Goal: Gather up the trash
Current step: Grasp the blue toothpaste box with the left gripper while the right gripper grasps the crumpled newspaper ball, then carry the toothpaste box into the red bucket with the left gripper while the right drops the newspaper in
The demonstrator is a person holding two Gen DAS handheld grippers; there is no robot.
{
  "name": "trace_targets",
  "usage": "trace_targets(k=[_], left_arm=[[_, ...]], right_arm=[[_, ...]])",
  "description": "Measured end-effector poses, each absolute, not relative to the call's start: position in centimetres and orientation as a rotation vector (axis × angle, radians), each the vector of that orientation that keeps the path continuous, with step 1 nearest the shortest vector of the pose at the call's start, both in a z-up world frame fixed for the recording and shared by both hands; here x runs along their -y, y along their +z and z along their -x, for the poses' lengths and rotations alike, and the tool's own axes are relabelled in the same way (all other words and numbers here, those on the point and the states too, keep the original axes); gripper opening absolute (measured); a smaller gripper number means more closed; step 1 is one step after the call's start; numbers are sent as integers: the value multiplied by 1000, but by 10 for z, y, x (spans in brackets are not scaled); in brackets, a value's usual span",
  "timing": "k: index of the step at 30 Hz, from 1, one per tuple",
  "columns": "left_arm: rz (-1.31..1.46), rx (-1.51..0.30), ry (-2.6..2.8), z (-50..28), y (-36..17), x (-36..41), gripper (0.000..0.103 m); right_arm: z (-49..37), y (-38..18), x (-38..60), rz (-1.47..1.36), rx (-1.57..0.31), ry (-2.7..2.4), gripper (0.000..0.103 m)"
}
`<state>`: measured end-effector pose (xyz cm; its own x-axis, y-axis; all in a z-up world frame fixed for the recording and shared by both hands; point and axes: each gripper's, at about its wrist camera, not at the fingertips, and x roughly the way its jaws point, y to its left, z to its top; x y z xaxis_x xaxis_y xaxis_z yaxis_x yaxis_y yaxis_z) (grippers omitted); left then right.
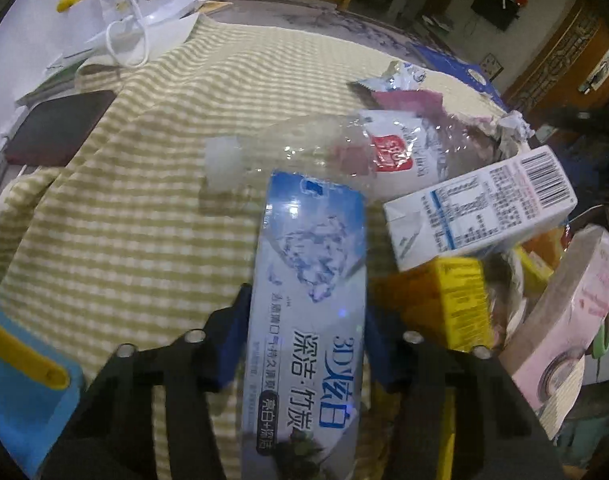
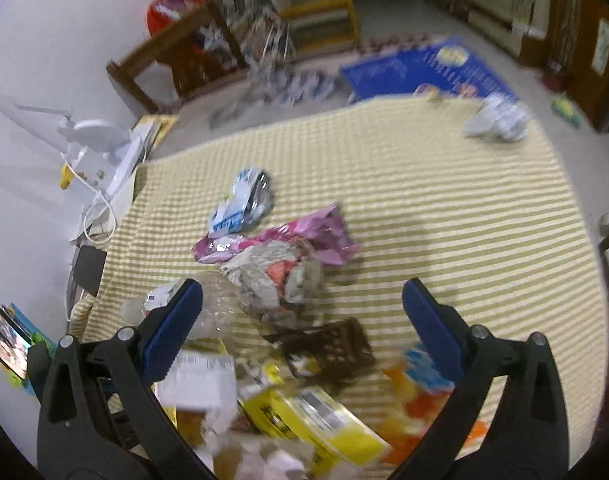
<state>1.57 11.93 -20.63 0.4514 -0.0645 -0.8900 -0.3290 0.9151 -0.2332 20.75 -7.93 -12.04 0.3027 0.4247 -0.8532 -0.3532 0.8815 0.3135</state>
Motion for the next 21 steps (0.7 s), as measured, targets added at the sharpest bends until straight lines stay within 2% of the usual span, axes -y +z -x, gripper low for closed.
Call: trace_targets(k=[5,7,8,9,10,11,21], left_arm=[[391,-1042,165,-21,-196,-120,45],[376,-1015,167,-21,-188,-120,45],[373,-1006,167,-21,-185,-120,45],[374,-991,168,-20,-180,-120,45],[379,-973,168,-19,-174,-121,45],[383,-959,167,-18,-170,-123,45],[359,-794,90,-22,-93,-102,46]], right_arm=[[-221,-149,55,-25,-1270,539,96],[-225,-158,53,-35,-1302,536,85],[-226,-162,53,-47,-1311,540,66],[-226,-164,54,-79,-1321,550,55],[-227,-165,57,-94,-1320,554,54],[-226,-162,58,-110,-1314,562,47],[-185,-71,112,-222,-1045,615,45]])
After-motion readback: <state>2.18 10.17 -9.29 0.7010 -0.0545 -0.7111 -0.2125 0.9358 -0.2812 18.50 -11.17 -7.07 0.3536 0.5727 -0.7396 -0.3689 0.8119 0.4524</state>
